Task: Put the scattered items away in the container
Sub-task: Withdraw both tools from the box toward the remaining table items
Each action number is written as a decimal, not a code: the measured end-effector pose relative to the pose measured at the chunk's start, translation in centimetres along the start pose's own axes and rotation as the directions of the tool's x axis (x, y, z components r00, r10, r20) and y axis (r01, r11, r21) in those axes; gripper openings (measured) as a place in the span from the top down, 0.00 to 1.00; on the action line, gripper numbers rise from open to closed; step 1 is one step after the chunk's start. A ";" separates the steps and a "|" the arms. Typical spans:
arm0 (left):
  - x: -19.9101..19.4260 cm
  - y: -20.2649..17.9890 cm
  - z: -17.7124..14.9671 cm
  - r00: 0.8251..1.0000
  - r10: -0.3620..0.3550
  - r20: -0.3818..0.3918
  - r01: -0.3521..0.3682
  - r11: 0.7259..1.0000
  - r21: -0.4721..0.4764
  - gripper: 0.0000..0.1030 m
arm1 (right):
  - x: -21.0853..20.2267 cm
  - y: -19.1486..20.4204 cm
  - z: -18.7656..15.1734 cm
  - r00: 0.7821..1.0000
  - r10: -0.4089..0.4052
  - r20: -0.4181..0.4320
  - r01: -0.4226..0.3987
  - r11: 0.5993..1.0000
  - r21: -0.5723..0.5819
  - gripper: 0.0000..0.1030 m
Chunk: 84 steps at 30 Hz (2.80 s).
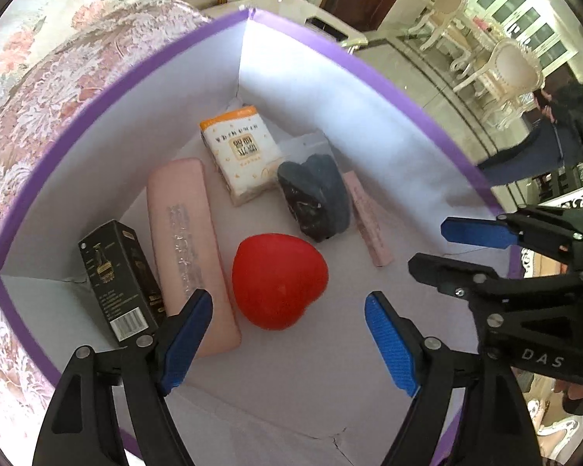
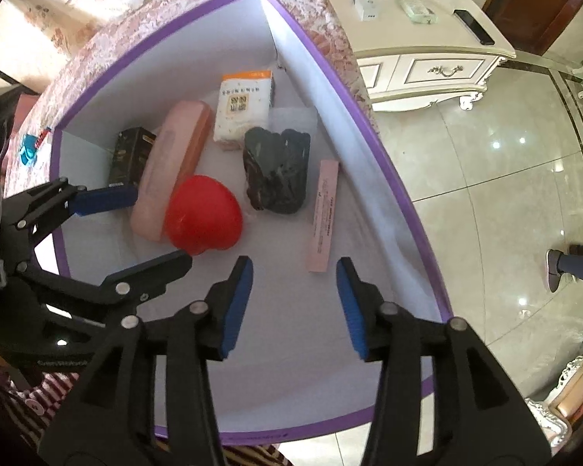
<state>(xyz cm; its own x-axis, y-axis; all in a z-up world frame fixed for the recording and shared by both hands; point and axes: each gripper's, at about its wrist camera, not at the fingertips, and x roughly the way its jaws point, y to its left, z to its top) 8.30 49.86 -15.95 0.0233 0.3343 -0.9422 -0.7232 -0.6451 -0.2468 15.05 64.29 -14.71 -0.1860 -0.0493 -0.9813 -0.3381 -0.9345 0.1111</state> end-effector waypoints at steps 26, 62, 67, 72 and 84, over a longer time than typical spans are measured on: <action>-7.8 5.0 -3.6 0.984 0.062 0.167 -0.071 0.996 0.047 0.19 | -4.5 8.1 -1.1 0.988 -0.011 0.151 -0.002 0.996 0.085 0.31; -15.9 30.2 -14.2 0.947 0.228 0.228 -0.168 0.952 -0.257 0.14 | -2.3 37.3 4.6 0.970 0.120 0.210 -0.065 0.965 -0.253 0.25; -15.2 34.7 -17.5 0.959 0.207 0.194 -0.132 0.932 -0.339 0.00 | 0.4 42.4 4.8 0.974 0.154 0.166 -0.094 0.942 -0.321 0.25; -14.3 39.9 -20.8 0.968 0.202 0.152 -0.117 0.892 -0.436 0.00 | 3.5 47.1 5.4 0.977 0.178 0.114 -0.120 0.912 -0.392 0.25; -11.5 49.0 -25.8 0.983 0.174 0.067 -0.101 0.800 -0.591 0.00 | 11.5 55.9 10.0 0.984 0.178 -0.010 -0.139 0.732 -0.667 0.25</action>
<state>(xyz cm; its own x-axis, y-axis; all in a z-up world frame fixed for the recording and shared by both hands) -9.58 -3.37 -23.03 -0.1488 0.2625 -0.9534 -0.1728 -0.9562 -0.2363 -15.22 15.02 -18.24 -0.2341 -0.2180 -0.9475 0.3935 -0.9124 0.1127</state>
